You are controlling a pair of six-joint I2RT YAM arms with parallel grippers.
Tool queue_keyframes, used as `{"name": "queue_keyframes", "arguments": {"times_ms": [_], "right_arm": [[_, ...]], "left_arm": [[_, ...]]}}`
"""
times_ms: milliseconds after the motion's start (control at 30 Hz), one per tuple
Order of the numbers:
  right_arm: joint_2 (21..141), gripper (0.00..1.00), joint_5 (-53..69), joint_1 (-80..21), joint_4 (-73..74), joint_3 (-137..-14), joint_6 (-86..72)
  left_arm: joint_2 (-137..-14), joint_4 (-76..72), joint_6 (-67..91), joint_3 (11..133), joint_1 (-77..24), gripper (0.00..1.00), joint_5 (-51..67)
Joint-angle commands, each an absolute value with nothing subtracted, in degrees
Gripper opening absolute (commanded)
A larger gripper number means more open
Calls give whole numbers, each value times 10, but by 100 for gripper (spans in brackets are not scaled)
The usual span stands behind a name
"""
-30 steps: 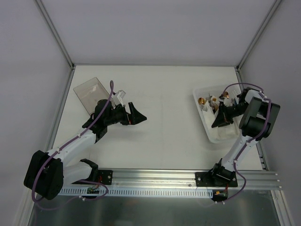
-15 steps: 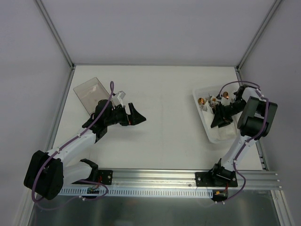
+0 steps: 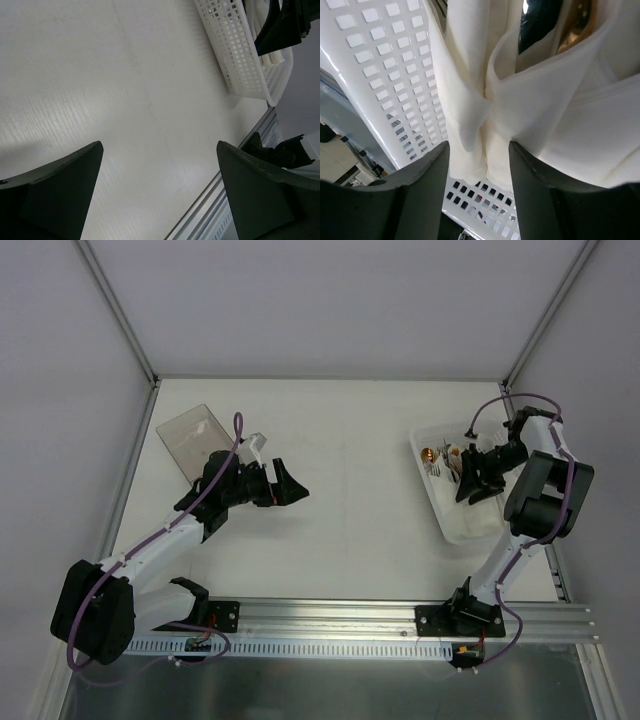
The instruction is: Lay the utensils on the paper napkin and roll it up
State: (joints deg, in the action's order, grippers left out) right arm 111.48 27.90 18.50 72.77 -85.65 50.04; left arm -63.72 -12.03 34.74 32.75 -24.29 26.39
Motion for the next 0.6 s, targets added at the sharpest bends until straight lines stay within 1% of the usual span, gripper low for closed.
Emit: {"name": "queue_keyframes", "arguments": {"times_ms": [0, 33, 167, 200, 267, 400, 467, 533, 567], "right_arm": [[1070, 56, 245, 182, 743, -889, 505], [1066, 57, 245, 182, 744, -898, 507], [1038, 73, 264, 182, 754, -934, 526], [1026, 84, 269, 182, 755, -940, 527], [1013, 99, 288, 179, 752, -961, 527], [991, 99, 320, 159, 743, -985, 517], [970, 99, 357, 146, 727, -985, 489], [948, 99, 383, 107, 670, -958, 428], [920, 99, 389, 72, 609, -940, 403]], "left_arm": [[-621, -99, 323, 357, -241, 99, 237], [-621, -81, 316, 361, -241, 99, 231], [-618, -19, 292, 386, -237, 99, 195], [-613, -9, 286, 394, -236, 99, 190], [-603, 28, 265, 402, -235, 99, 165], [-582, 100, 226, 440, -224, 99, 109], [-580, 122, 200, 453, -216, 99, 119], [-583, 151, 186, 468, -209, 99, 114], [-584, 160, 186, 475, -207, 99, 109]]}}
